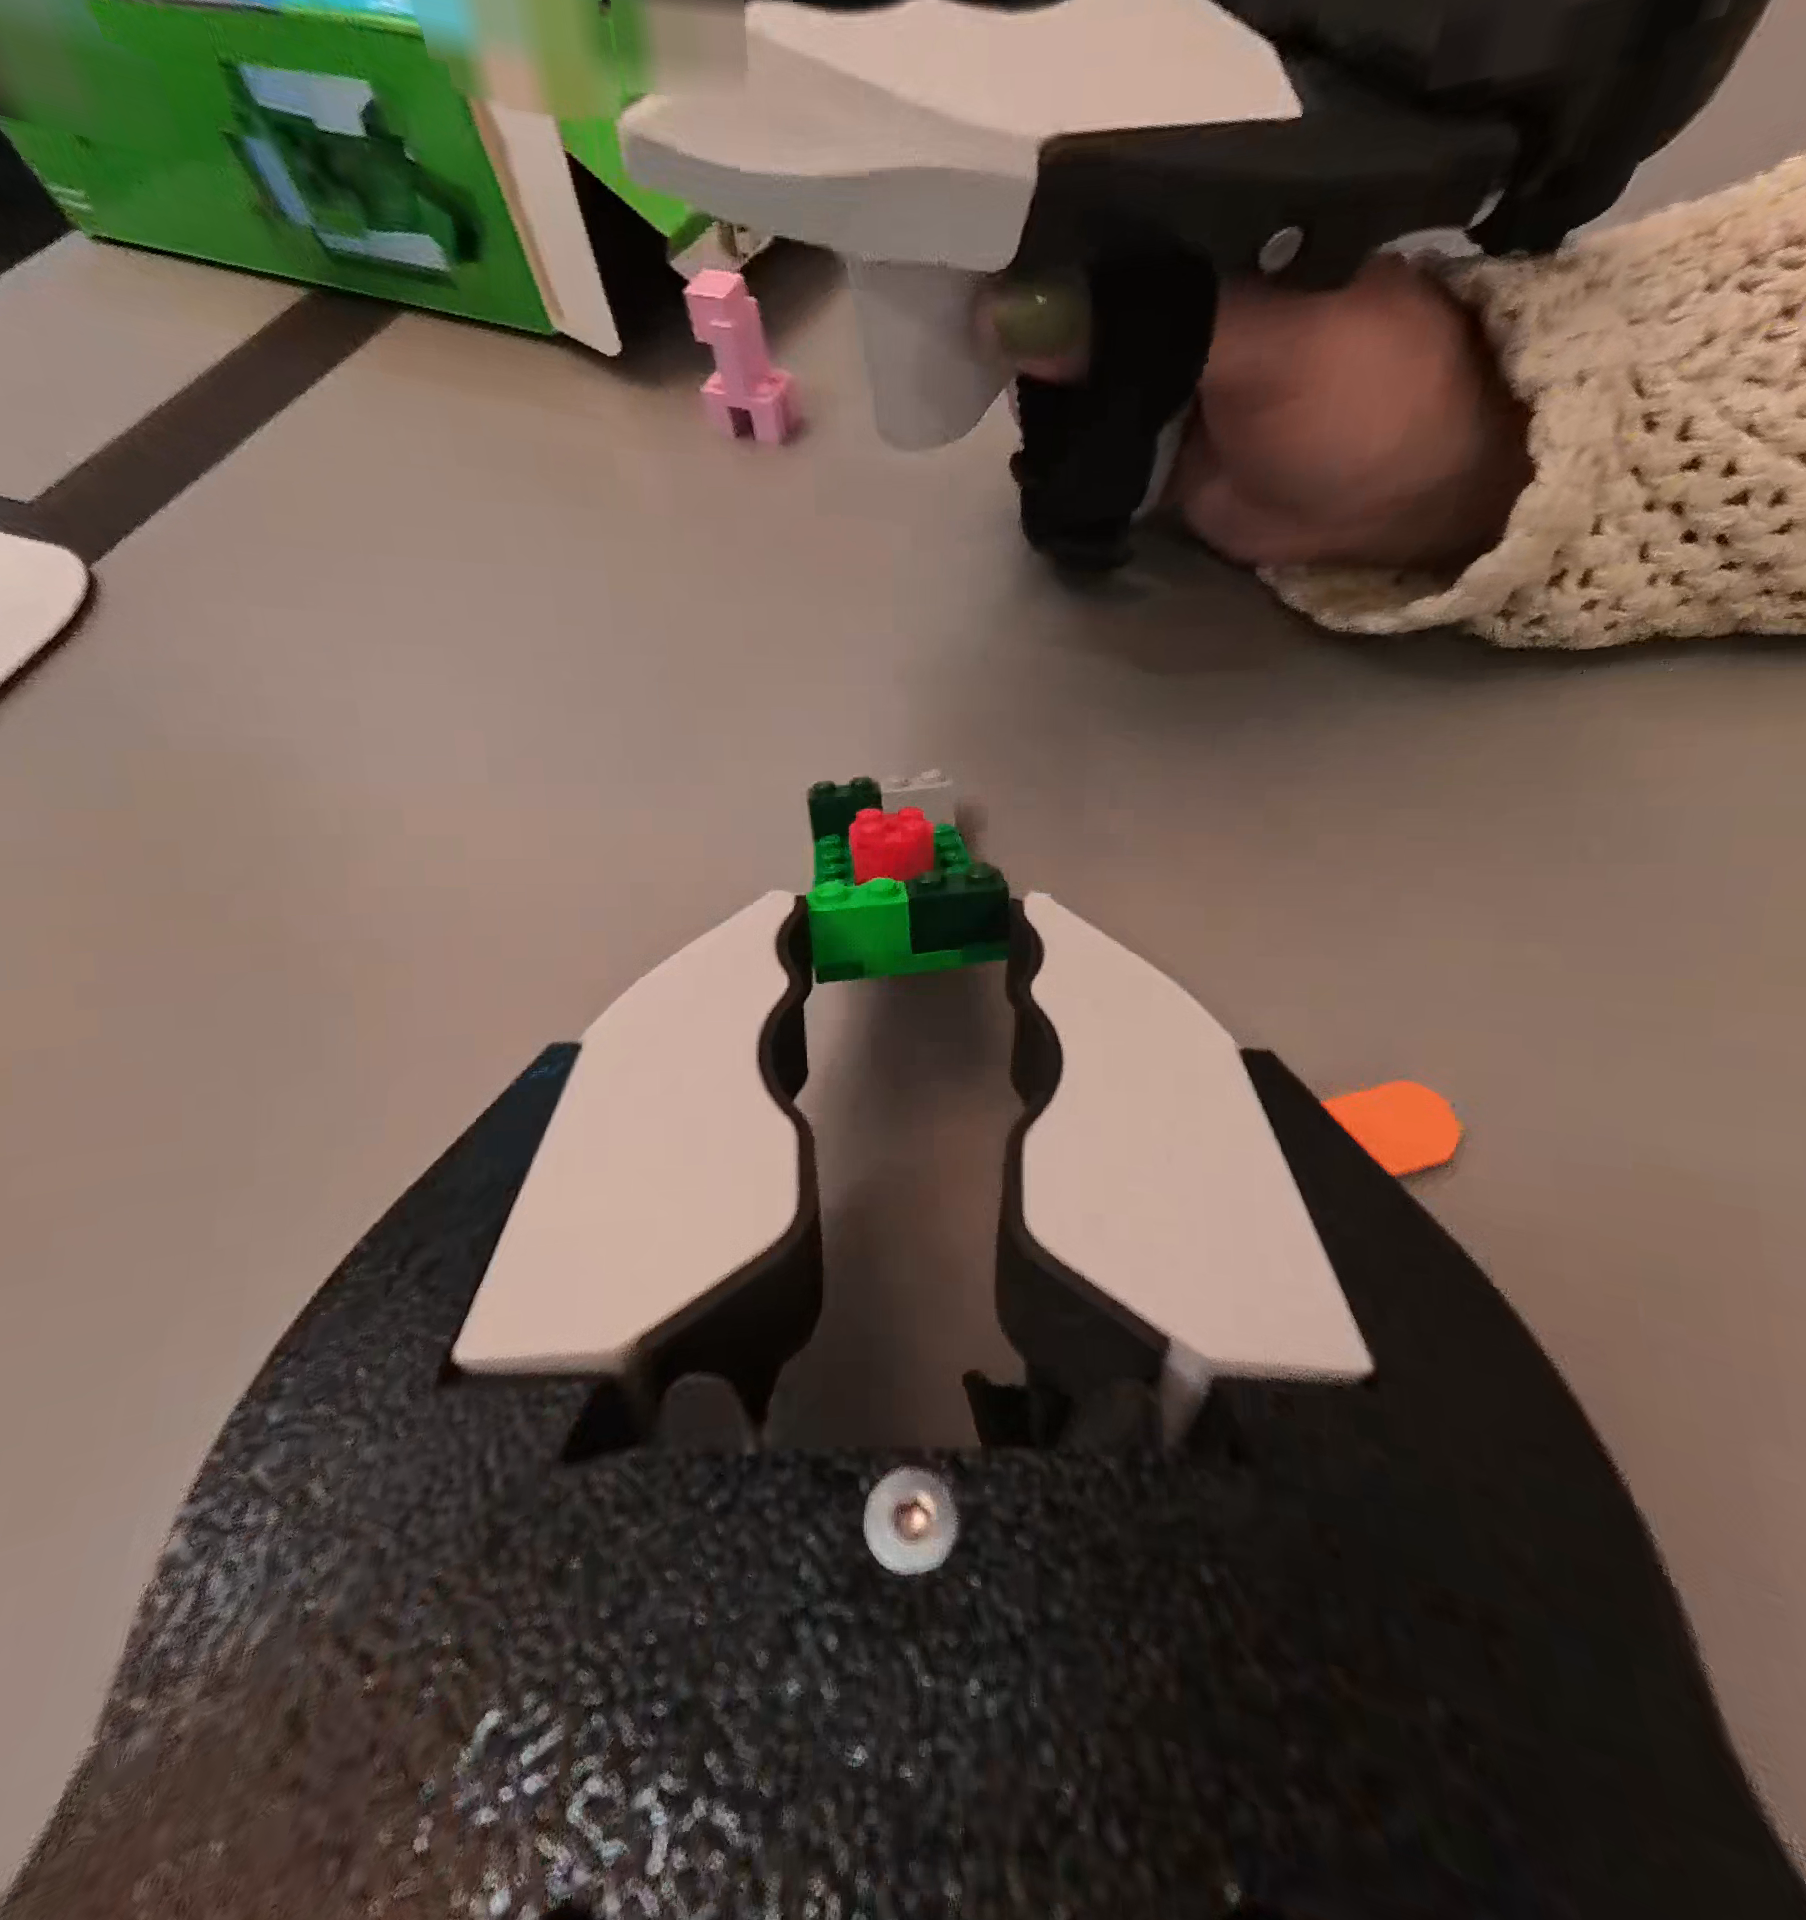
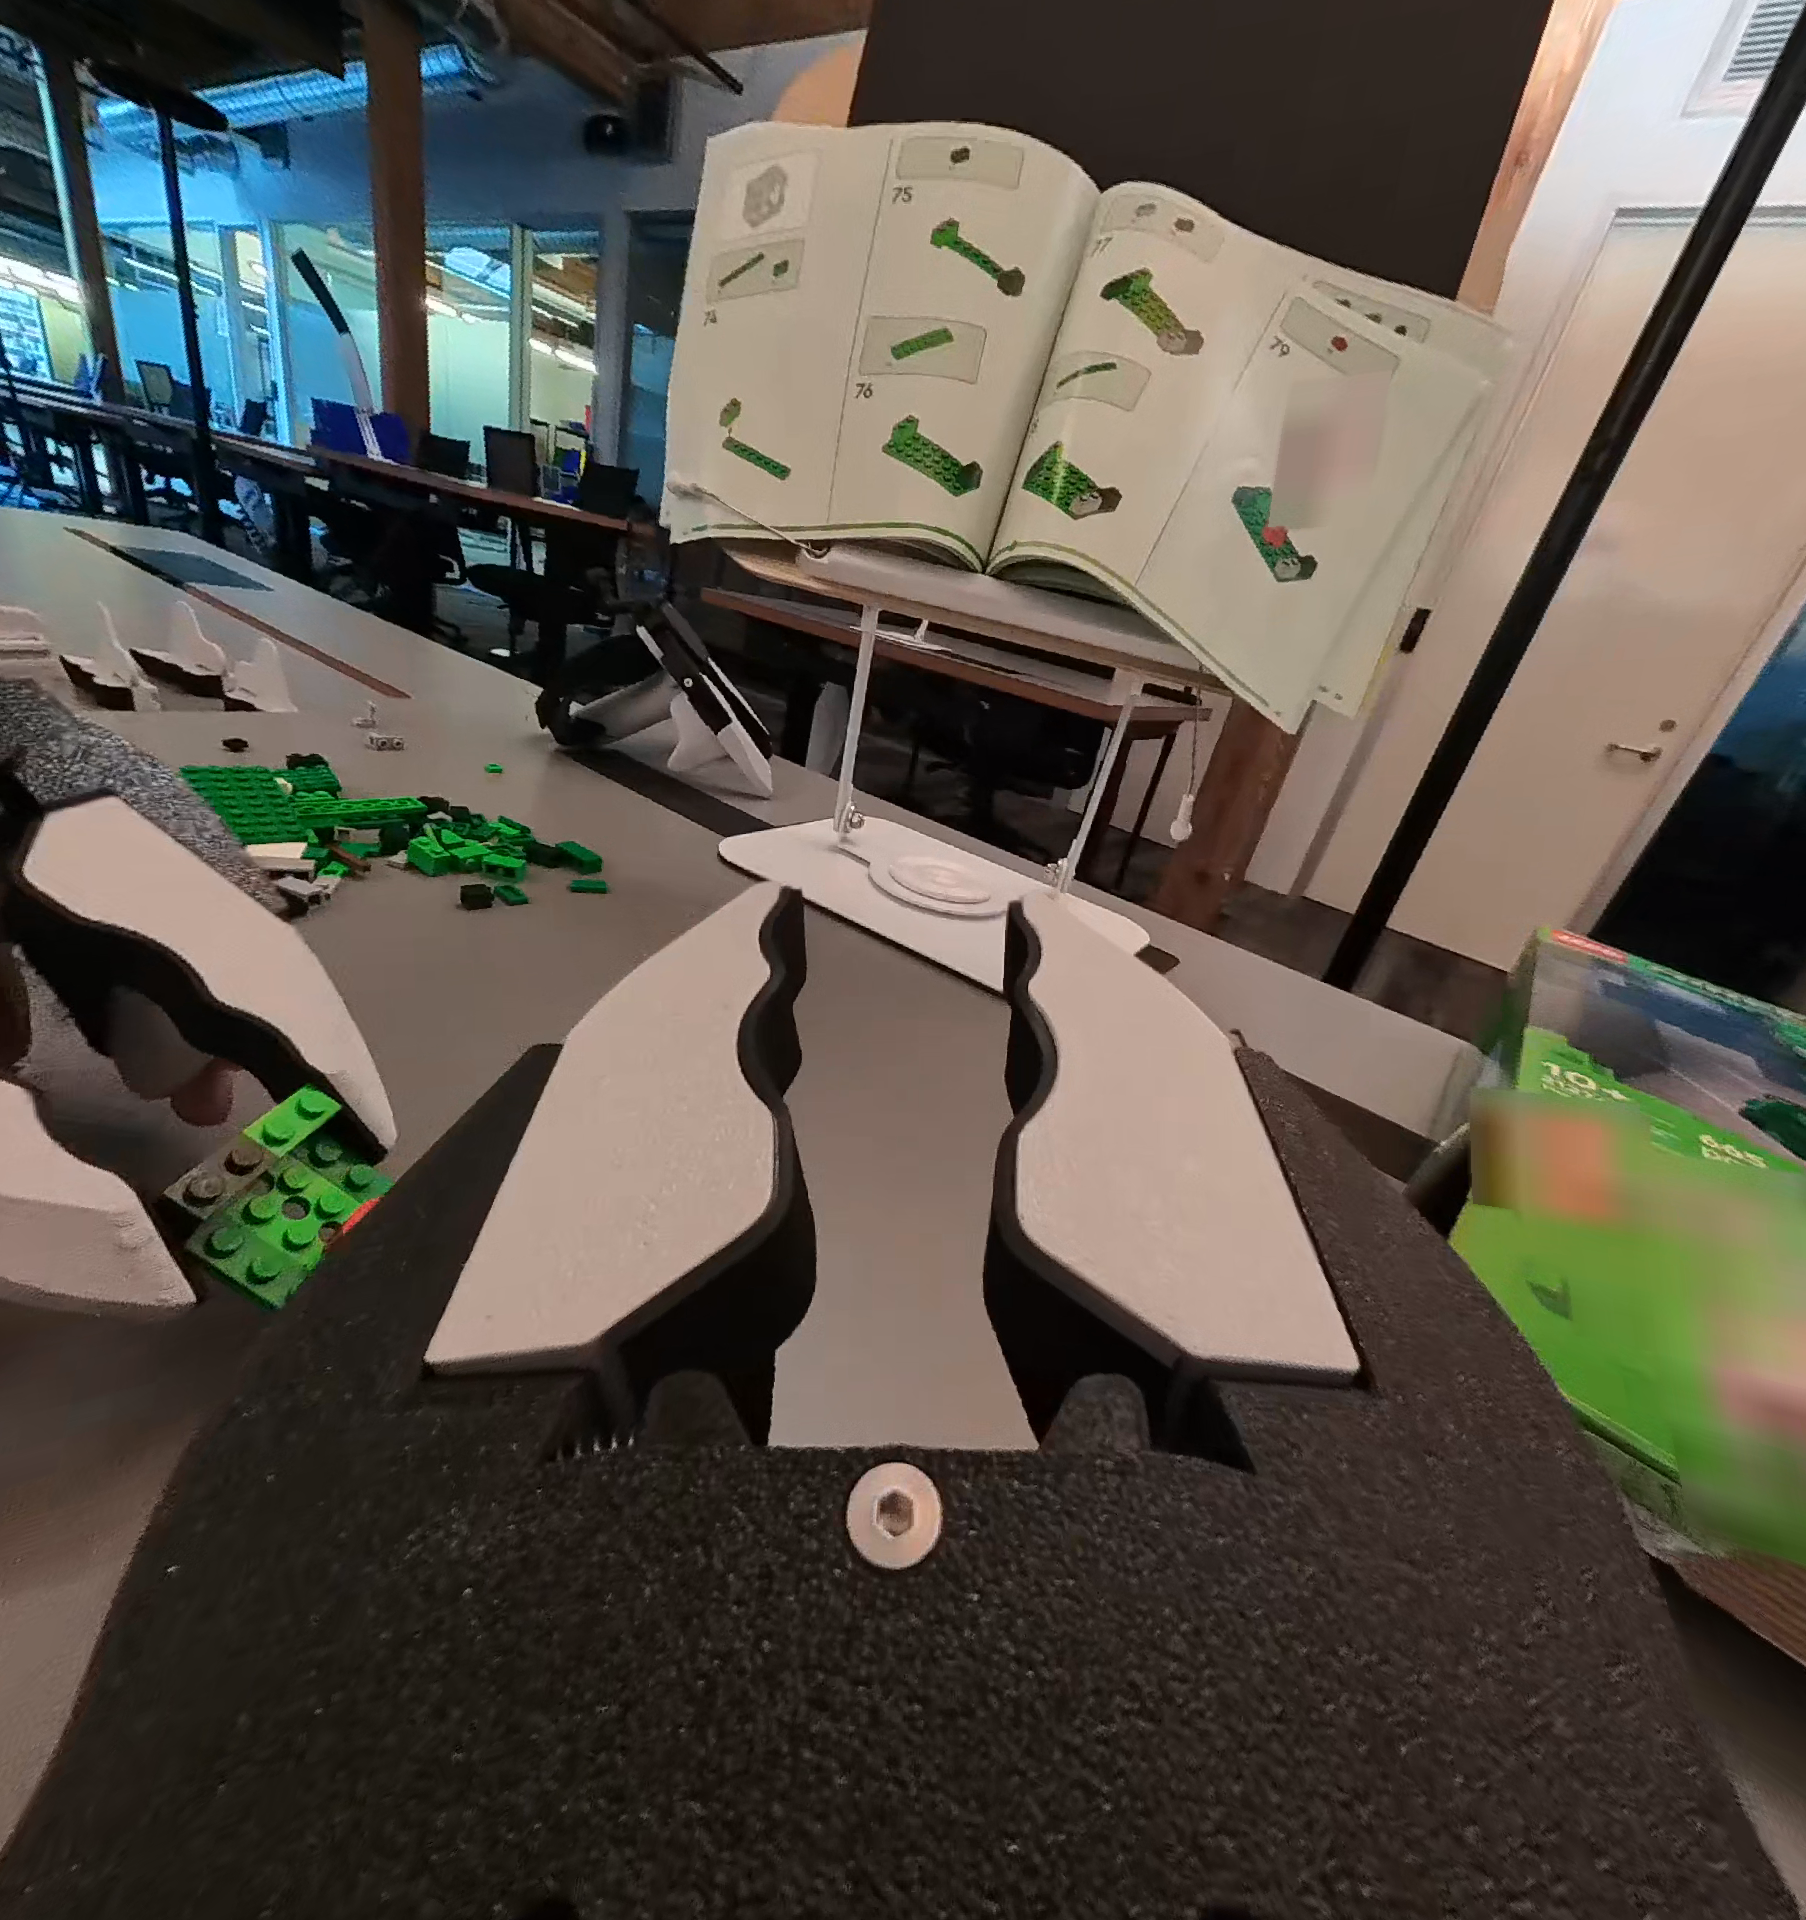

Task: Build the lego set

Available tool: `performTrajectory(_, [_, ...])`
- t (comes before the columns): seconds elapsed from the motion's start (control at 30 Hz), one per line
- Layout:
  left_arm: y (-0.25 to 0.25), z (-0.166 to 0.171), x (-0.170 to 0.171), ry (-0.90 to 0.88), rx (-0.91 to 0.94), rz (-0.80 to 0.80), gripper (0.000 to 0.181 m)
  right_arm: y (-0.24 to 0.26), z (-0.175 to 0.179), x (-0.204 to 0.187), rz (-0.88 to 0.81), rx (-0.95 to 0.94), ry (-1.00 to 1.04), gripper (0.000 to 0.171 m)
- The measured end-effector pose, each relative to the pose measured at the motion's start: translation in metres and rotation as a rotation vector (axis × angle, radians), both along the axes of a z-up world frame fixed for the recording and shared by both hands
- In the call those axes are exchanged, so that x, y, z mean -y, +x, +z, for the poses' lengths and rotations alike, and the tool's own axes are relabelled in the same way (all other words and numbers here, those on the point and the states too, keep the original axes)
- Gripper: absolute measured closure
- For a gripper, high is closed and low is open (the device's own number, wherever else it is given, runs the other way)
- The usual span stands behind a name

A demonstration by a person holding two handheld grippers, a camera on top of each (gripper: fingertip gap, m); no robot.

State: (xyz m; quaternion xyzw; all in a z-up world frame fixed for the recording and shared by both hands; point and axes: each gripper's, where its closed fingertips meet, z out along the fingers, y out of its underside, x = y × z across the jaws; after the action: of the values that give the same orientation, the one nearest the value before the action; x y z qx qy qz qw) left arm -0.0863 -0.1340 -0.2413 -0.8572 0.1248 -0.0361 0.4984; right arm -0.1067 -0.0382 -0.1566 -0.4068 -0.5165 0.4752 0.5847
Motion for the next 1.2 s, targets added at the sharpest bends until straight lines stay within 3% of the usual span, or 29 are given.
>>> performTrajectory(0.47, [0.016,-0.019,-0.007,-0.132,-0.065,-0.136,0.145,0.006,0.001,-0.005,-0.067,-0.012,0.092,0.143])
performTrajectory(0.6, [0.012,-0.008,-0.008,-0.073,-0.019,-0.059,0.102,0.013,0.003,-0.005,-0.094,-0.025,0.179,0.144])
performTrajectory(0.7, [0.002,0.013,0.000,0.035,-0.040,-0.005,0.095,0.015,0.003,-0.010,-0.112,-0.028,0.188,0.145])
performTrajectory(0.83, [-0.036,0.058,0.021,0.326,-0.086,0.186,0.103,0.015,0.004,-0.017,-0.124,-0.028,0.157,0.145])
performTrajectory(0.97, [-0.079,0.095,0.052,0.663,-0.011,0.426,0.117,0.011,0.002,-0.008,-0.051,-0.022,0.158,0.145])
performTrajectory(1.07, [-0.103,0.100,0.065,0.738,-0.043,0.564,0.125,0.011,0.004,-0.007,-0.025,-0.036,0.144,0.145])
performTrajectory(1.2, [-0.098,0.090,0.057,0.689,-0.111,0.534,0.143,0.010,0.004,-0.005,0.006,-0.041,0.113,0.146])
